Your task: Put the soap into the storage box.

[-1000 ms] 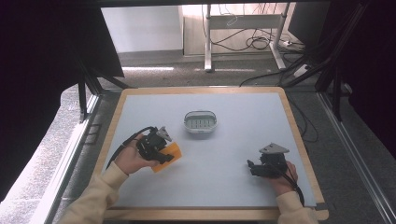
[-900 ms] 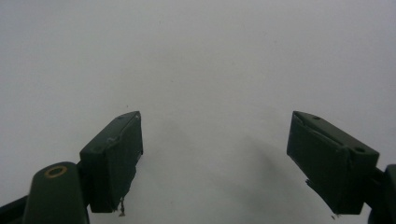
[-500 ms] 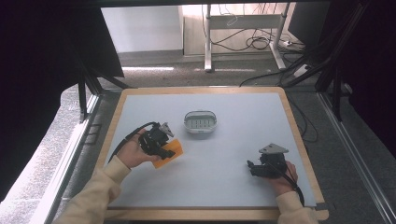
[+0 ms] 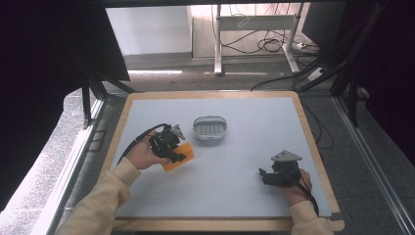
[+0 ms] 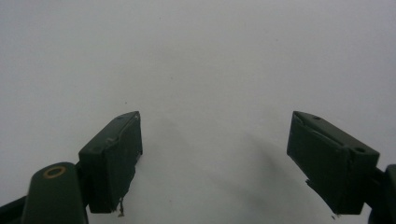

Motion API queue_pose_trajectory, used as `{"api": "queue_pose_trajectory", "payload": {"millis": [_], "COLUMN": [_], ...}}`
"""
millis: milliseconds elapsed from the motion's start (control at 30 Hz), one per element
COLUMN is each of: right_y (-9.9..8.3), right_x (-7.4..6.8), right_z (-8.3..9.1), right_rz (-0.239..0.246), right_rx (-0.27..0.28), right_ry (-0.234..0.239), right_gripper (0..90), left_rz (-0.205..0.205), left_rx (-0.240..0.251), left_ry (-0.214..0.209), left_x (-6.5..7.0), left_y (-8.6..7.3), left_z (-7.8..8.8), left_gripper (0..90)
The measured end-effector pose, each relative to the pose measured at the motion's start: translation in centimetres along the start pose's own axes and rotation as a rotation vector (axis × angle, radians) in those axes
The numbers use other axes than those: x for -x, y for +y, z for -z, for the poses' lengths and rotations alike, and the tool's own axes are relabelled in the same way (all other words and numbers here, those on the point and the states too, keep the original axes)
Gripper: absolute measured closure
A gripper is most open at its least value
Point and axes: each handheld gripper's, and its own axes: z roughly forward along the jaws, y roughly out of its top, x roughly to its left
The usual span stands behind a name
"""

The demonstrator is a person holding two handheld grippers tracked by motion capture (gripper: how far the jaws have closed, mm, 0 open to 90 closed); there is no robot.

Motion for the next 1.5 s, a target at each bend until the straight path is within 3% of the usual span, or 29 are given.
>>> {"api": "queue_pose_trajectory", "payload": {"millis": [267, 733, 1133, 1500], "right_y": [0.1, 0.0, 0.0, 0.0], "right_x": [-0.1, 0.0, 0.0, 0.1], "right_z": [0.1, 0.1, 0.1, 0.1], "right_rz": [-0.005, -0.006, -0.011, -0.015], "right_rx": [0.006, 0.009, 0.008, 0.009], "right_ry": [0.009, 0.009, 0.010, 0.011], "right_gripper": [18.5, 18.4, 18.4, 18.4], "left_rz": [-0.006, -0.024, -0.073, -0.120], "left_rx": [0.015, 0.000, -0.003, 0.027], "left_ry": [-0.011, -0.011, -0.018, -0.053], "left_x": [-0.1, -1.2, -2.1, -2.7], "left_y": [0.3, 1.6, 3.4, 4.7], "left_z": [0.1, 0.0, 0.0, 0.3], "left_gripper": [62.2, 62.3, 62.3, 62.3]}}
